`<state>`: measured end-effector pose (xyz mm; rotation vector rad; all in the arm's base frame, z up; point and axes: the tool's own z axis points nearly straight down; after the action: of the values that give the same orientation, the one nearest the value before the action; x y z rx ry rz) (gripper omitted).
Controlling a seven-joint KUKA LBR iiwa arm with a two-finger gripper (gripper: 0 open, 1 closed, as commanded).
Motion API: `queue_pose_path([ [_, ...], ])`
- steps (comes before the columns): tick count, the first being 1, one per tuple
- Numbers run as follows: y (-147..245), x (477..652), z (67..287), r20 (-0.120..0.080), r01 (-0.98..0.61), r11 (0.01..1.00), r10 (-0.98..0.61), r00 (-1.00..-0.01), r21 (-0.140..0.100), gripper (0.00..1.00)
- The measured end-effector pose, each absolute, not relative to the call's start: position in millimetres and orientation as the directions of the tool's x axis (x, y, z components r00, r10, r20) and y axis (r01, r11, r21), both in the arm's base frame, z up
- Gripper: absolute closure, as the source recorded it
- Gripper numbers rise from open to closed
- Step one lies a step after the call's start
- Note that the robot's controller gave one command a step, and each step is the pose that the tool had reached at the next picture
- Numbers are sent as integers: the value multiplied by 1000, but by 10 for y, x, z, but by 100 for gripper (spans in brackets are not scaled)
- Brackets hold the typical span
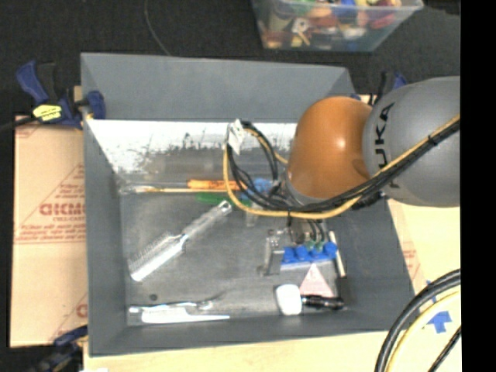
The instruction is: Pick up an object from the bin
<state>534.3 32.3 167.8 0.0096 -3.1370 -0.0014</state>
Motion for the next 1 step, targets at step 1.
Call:
queue_pose_path([
  [1,324,5362,1719,-3,-5,1000,-5,-1000,1,0],
])
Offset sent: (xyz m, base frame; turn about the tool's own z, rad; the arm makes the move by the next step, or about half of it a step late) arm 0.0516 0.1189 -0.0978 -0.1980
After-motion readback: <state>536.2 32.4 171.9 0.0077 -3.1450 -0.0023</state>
